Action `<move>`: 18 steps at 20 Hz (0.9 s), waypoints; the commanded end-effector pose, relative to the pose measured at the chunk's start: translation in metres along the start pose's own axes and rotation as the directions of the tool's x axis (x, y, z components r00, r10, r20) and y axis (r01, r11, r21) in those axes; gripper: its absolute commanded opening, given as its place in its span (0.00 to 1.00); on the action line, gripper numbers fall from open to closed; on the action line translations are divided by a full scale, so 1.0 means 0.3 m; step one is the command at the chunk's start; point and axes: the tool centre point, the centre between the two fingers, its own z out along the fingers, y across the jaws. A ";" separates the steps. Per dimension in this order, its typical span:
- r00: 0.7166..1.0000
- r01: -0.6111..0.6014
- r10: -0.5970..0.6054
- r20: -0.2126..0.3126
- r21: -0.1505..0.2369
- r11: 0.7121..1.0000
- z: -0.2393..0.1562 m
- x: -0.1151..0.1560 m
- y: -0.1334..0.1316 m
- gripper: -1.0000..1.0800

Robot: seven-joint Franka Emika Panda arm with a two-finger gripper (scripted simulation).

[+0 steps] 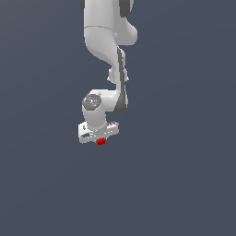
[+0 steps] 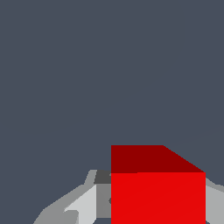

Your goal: Lift up the red cube by 0.2 meters.

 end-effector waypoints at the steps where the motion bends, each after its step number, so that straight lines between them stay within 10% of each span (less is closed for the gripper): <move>1: 1.000 0.001 -0.001 0.000 0.000 1.000 0.001 0.001 0.000 0.00; 18: 1.000 0.001 -0.001 0.000 0.000 1.000 -0.162 -0.004 -0.003 0.00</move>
